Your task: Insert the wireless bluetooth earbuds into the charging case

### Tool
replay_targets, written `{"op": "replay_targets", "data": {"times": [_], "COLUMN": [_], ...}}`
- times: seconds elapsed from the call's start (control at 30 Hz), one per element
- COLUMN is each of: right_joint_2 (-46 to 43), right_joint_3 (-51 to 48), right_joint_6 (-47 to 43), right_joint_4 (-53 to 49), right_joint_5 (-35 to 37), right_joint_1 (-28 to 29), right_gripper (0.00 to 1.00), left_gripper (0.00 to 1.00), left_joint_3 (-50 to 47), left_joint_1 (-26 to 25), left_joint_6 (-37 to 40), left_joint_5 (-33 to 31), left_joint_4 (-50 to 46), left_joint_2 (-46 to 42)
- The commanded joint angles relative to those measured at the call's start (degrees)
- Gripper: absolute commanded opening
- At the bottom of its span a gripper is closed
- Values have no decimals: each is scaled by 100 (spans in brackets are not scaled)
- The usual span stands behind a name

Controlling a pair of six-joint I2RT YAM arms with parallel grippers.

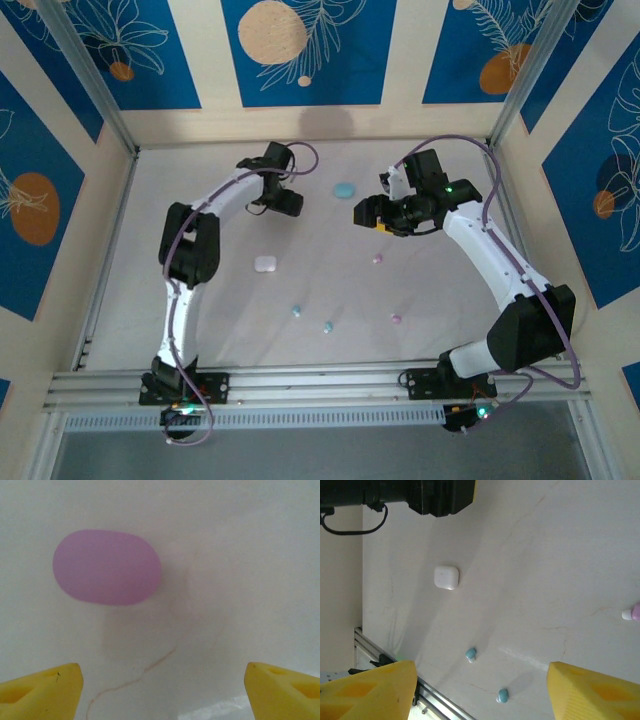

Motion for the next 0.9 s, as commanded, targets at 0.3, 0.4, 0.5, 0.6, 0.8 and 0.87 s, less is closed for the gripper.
{"op": "replay_targets", "data": {"times": [0.3,0.4,0.5,0.6,0.8,0.87], "right_joint_2": [-151,-117,-60,-7,99,124], "right_joint_3": [-47,-9,55,115,219,245], "right_joint_6": [-50,-57,-83,-93,-92,-93], "right_joint_4": [-253,-277,-315,-358,-429,-451], "right_joint_5": [-36,-43,-47,-38,-41,-38], "right_joint_1": [22,17,14,18,-4,-3], "right_gripper": [70,70,70,70,70,71], "left_gripper": [93,93,93,91,85,82], "left_joint_3": [1030,1060,1266,1569,2047,2114], "left_joint_1": [306,359,377,389,445,467], "left_joint_6": [385,347,435,565,554,553], "left_joint_5": [-7,21,179,390,590,614], "left_joint_4": [-506,-399,-427,-541,-780,-788], "left_joint_2": [757,822,990,1196,1541,1589]}}
